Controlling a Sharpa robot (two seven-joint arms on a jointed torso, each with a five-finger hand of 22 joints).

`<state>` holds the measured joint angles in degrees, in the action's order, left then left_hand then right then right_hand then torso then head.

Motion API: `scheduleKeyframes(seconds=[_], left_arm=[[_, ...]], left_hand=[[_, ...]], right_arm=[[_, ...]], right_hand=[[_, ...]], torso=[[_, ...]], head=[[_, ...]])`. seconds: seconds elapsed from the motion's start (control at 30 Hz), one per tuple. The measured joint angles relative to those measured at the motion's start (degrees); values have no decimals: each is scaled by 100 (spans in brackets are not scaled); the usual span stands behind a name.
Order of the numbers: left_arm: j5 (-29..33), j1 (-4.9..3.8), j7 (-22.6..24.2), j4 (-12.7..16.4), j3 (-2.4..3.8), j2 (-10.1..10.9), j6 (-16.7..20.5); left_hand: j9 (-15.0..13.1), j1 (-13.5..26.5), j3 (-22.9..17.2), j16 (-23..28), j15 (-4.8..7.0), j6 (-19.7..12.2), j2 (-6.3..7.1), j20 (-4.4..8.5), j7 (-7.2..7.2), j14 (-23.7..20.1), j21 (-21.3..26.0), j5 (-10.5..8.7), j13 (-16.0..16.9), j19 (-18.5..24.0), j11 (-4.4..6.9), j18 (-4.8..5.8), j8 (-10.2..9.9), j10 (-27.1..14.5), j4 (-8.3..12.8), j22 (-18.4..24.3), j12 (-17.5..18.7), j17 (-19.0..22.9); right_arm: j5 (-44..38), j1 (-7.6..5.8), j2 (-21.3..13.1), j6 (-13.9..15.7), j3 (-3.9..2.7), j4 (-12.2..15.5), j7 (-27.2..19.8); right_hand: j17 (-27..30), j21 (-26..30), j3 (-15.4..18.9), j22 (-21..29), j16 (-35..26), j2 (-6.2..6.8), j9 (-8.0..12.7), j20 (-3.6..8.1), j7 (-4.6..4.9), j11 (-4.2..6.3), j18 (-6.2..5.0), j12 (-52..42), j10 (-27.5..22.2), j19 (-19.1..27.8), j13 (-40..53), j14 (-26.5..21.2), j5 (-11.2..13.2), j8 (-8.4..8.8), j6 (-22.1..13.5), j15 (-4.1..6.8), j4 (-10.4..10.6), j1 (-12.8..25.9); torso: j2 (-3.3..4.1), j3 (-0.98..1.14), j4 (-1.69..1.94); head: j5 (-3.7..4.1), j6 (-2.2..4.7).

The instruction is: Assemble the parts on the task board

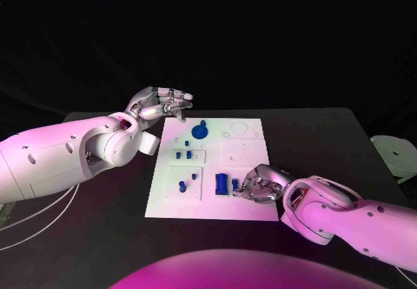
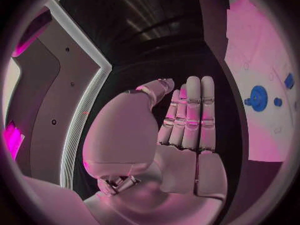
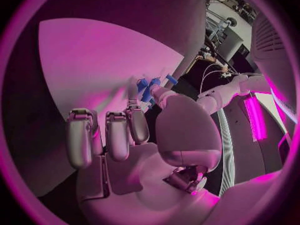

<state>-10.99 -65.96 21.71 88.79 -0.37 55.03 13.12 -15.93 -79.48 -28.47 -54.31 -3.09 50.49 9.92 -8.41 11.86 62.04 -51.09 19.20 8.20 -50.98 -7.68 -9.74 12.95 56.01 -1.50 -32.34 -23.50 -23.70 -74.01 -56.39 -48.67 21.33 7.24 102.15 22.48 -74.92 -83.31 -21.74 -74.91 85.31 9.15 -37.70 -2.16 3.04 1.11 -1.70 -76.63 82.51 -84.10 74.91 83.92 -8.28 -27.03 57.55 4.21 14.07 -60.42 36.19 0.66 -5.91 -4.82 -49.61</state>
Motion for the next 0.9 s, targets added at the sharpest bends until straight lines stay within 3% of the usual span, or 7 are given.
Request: scheduleKeyframes(seconds=[0.63, 0.9], left_arm=[[0, 0, 0, 5, 0, 10, 0], [0, 0, 0, 9, 0, 15, 0]], left_hand=[[-1, 0, 0, 0, 0, 0, 0, 0, 0, 0, 0, 0, 0, 0, 0, 0, 0, 0, 0, 0, 0, 1], [5, 0, 0, 0, 0, 0, 0, 0, 0, 0, 0, 0, -1, 0, 21, 0, 0, -21, 0, 1, 1, -6]], right_arm=[[-102, 28, 5, -198, 1, -67, -116], [-112, 29, 72, -193, 0, -225, -96]], right_hand=[[0, -39, 32, 1, 23, -3, 5, 0, 0, -15, 0, 0, 15, 0, 4, 0, 0, 0, 0, 0, 32, -2], [1, -67, 79, -4, 23, -122, 5, 0, 21, -15, 0, -18, 14, 0, 4, 0, 0, 0, 21, 0, 145, -13]], torso=[[6, -6, 12], [8, 0, 15]], head=[[8, -5], [1, -10]])
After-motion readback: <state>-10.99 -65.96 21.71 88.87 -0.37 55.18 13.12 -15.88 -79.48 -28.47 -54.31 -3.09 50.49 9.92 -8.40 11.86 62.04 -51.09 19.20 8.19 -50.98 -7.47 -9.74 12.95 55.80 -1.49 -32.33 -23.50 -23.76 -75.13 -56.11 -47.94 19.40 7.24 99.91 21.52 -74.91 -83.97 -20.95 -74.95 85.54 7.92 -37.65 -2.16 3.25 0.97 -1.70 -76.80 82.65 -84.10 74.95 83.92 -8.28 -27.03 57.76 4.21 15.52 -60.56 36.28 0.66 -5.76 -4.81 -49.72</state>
